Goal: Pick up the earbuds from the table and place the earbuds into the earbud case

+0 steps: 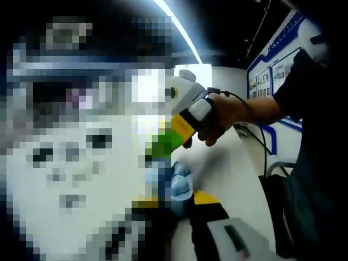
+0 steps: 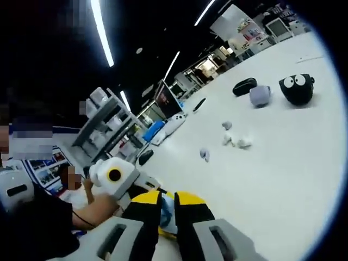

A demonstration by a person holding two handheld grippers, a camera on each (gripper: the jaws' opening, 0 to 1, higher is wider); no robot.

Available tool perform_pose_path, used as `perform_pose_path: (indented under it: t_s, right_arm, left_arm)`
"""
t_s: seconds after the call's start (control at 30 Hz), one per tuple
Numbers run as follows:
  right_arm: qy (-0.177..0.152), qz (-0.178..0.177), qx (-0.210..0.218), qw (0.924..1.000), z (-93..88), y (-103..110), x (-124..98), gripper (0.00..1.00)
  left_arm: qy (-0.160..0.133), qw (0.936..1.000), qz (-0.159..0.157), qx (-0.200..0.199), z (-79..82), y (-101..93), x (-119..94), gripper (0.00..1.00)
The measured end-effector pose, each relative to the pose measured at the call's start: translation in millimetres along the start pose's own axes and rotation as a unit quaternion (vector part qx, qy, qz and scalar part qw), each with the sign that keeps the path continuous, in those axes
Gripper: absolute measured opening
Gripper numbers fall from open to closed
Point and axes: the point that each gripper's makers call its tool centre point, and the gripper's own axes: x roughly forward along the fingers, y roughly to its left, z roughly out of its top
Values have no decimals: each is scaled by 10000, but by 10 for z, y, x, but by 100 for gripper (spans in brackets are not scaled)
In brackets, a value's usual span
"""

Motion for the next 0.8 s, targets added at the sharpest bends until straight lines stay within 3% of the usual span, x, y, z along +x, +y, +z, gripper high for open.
perform_pose_path:
  t_s: [0.13,0.47,0.53,0.8]
  right_arm:
    - [-34,-55,-287,9996,20,14,-28,6]
    - [-10,-106,-352,9993,26,9,-38,5]
    - [40,-185,-242,9995,15,-43,-33,7]
    - [405,-109,1075,9933,-96,-98,30,19]
  left_arm:
    - [4,10000,-2,-15,0,1,-1,19]
    - [5,10000,4,-12,-3,-8,2,19]
    - [4,10000,8,-6,-2,-8,1,19]
    - [1,10000,4,14,2,-12,4,19]
